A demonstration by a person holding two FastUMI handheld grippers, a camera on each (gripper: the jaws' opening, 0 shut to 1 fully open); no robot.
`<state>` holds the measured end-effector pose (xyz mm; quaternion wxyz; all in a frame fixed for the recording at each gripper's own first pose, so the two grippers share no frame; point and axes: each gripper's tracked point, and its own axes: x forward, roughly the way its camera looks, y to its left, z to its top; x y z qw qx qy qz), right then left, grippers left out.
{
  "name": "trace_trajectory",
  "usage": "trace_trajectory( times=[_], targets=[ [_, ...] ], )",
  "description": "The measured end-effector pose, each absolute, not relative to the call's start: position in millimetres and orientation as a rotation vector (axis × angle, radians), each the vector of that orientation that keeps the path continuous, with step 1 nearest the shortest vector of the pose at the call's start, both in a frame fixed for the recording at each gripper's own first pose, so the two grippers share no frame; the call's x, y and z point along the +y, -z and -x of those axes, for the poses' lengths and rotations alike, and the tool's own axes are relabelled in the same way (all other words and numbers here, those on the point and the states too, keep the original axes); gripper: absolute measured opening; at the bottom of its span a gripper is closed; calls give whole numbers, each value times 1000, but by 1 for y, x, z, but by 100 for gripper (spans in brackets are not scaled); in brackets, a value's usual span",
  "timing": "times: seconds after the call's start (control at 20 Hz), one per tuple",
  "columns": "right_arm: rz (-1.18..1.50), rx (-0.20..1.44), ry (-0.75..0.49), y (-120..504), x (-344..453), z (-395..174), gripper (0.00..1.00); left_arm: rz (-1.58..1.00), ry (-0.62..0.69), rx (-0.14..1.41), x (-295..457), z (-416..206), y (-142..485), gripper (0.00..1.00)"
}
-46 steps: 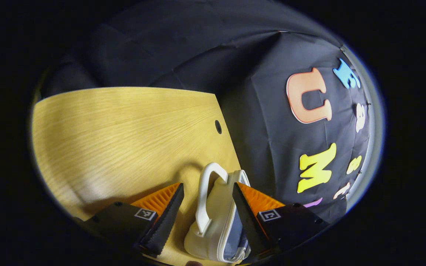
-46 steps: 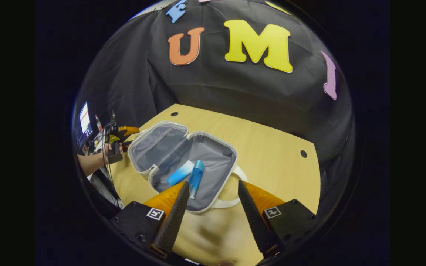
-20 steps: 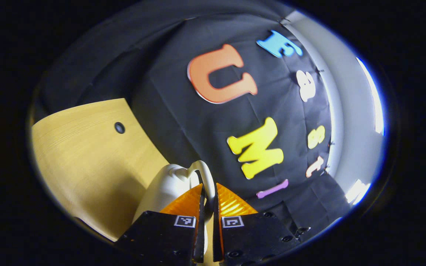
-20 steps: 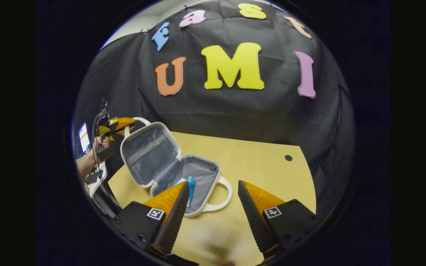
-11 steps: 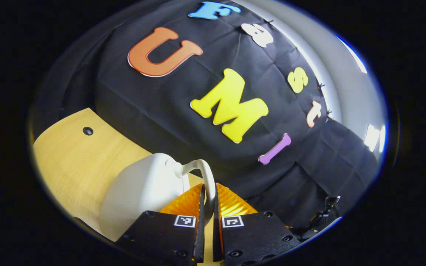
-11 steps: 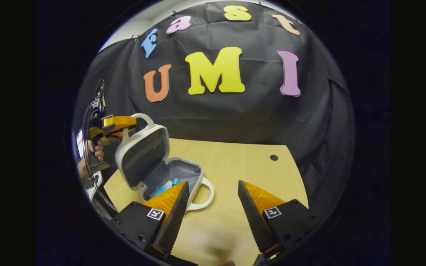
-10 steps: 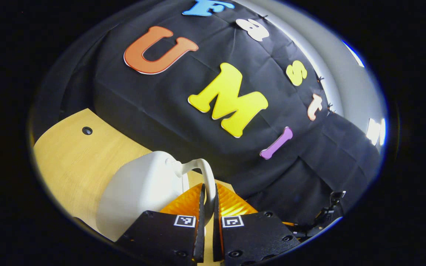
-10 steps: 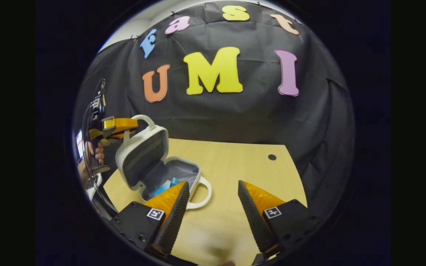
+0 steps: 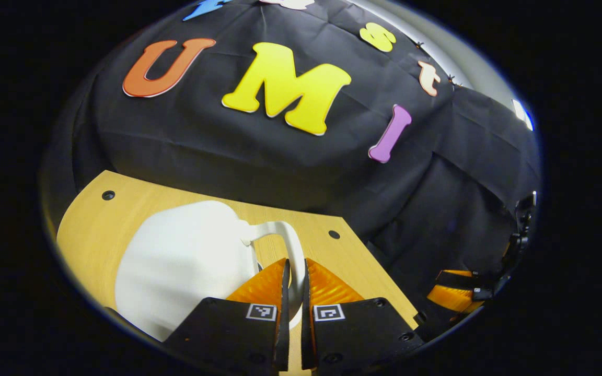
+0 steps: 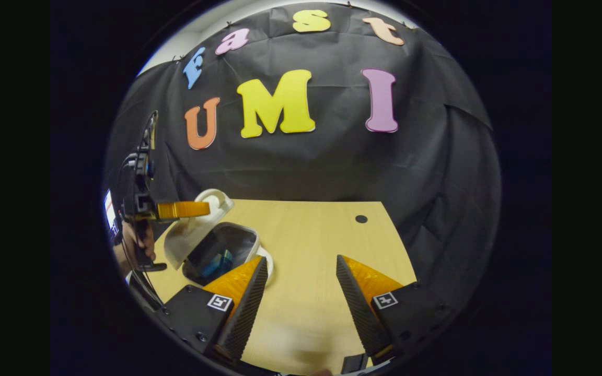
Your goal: First open the suitcase, pack the skin care products into it, and then close the suitcase.
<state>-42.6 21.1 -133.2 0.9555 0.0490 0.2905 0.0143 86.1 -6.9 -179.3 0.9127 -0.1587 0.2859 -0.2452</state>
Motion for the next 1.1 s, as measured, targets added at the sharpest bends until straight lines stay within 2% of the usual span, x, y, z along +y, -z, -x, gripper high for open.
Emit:
trace_trajectory(
  times=[0.4, 0.45, 0.5, 0.7, 0.85, 0.95, 1.05, 1.1],
  targets=[
    [-103, 624, 68, 140, -32, 60, 80, 95, 523, 758, -67, -55, 273, 12],
    [-105, 624, 75, 139, -36, 61, 77, 70, 523, 771, -73, -54, 283, 12],
    [-106, 626, 78, 140, -37, 61, 80, 41, 523, 780, -75, -53, 289, 12],
    [-106, 640, 71, 143, -39, 61, 80, -38, 486, 806, -81, -48, 308, 12],
    [-98, 642, 54, 142, -38, 59, 80, -66, 484, 825, -85, -49, 312, 17],
    [-95, 644, 43, 143, -37, 56, 80, -33, 512, 852, -92, -43, 312, 24],
    [-101, 650, 26, 145, -34, 54, 80, -12, 514, 849, -94, -40, 303, 39],
    [-104, 653, 14, 146, -32, 53, 80, -10, 518, 841, -96, -38, 296, 61]
  ],
)
